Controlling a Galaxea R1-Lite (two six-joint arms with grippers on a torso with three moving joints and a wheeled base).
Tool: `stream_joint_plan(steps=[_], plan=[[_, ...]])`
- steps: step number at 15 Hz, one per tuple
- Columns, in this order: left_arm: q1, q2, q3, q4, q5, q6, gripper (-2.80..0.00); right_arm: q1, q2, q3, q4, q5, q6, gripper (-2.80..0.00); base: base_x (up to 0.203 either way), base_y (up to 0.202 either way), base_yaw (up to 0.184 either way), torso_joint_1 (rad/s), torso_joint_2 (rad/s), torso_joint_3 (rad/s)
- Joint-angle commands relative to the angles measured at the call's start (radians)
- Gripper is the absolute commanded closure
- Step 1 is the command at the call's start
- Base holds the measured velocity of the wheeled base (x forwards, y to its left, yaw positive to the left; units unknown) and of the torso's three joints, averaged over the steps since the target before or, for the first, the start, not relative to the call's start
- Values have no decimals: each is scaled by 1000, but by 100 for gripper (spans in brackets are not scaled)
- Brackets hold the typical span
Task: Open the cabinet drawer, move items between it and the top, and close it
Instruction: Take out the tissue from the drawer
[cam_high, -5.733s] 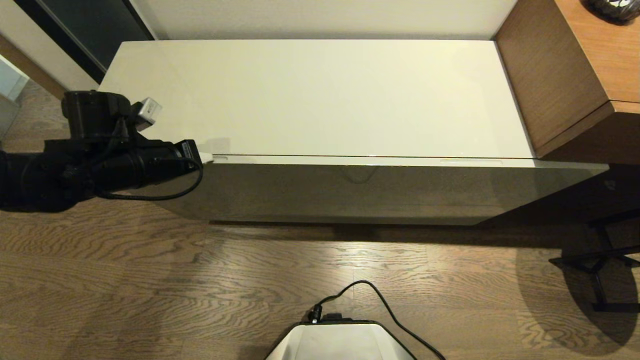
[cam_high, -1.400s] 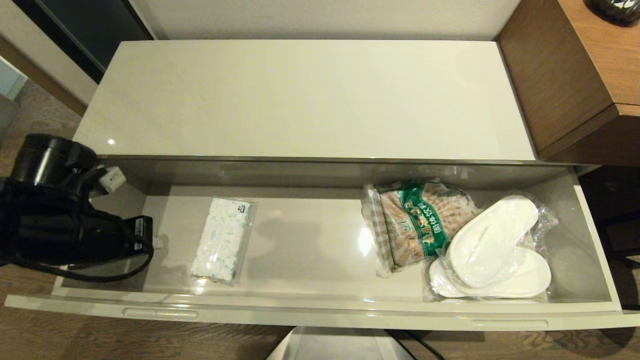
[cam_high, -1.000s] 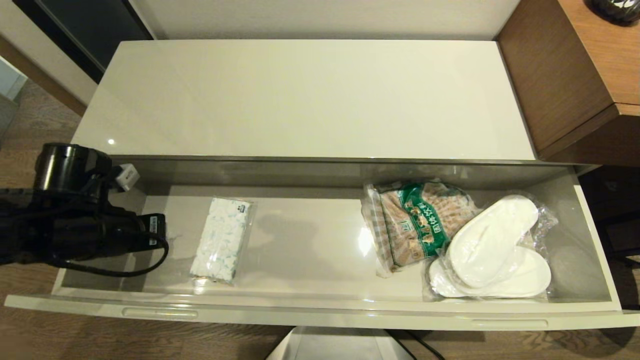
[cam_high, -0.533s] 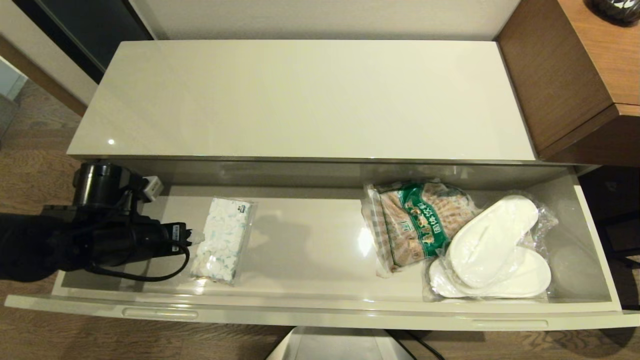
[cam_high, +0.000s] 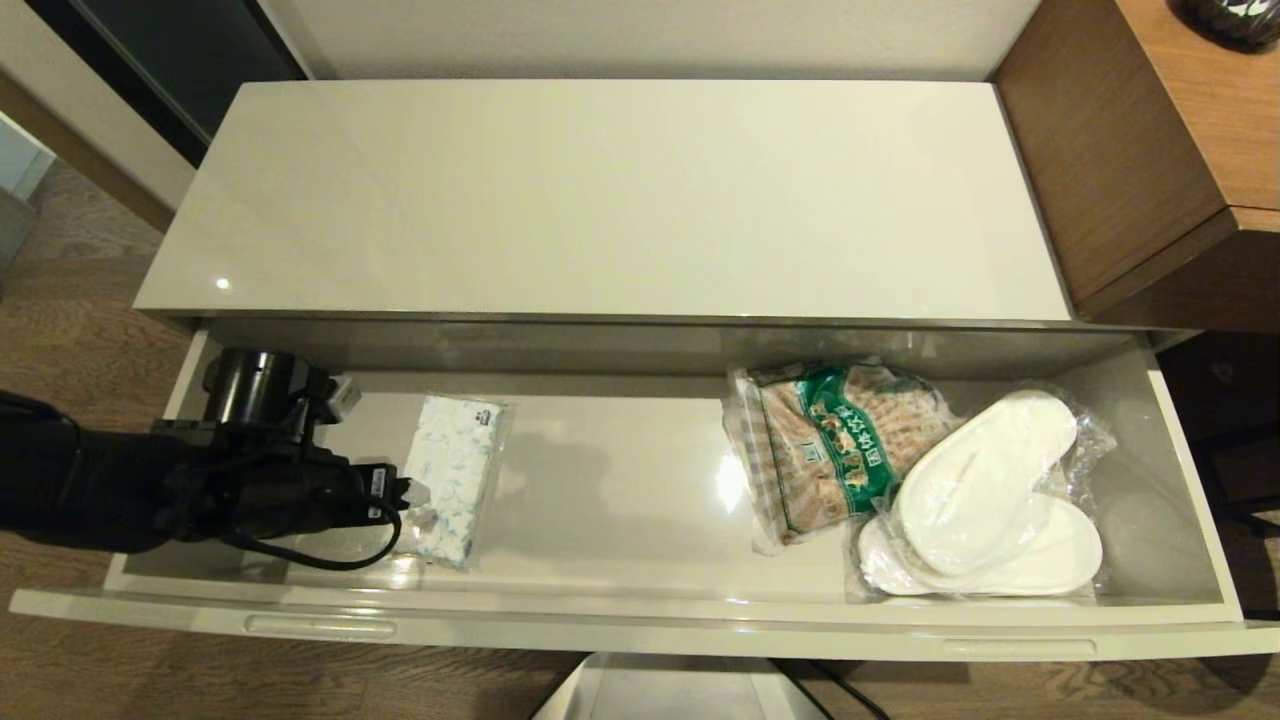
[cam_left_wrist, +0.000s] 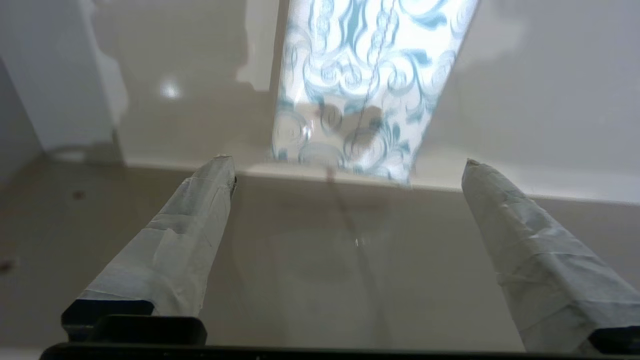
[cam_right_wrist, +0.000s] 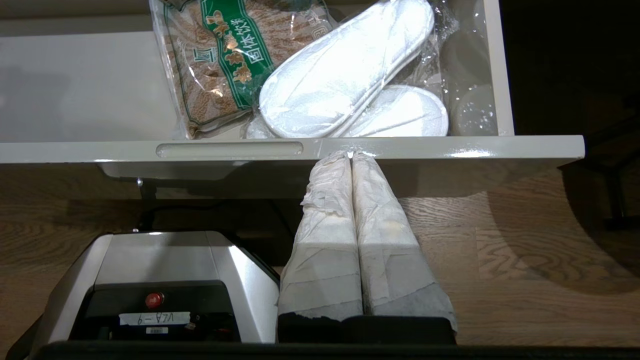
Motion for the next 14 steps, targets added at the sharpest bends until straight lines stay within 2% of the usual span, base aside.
stream_joint_plan(steps=[1,7,14], plan=[[-2,41,-8,-18,4,5,-280,-1,-14,3,0,0,0,0,0,0,0,0,0,0],[0,132,-23,-67,49,-4,-280,1,-16,3,0,0,0,0,0,0,0,0,0,0],[0,197,-36,-237,44,7,-280,1,-14,3,0,0,0,0,0,0,0,0,0,0]])
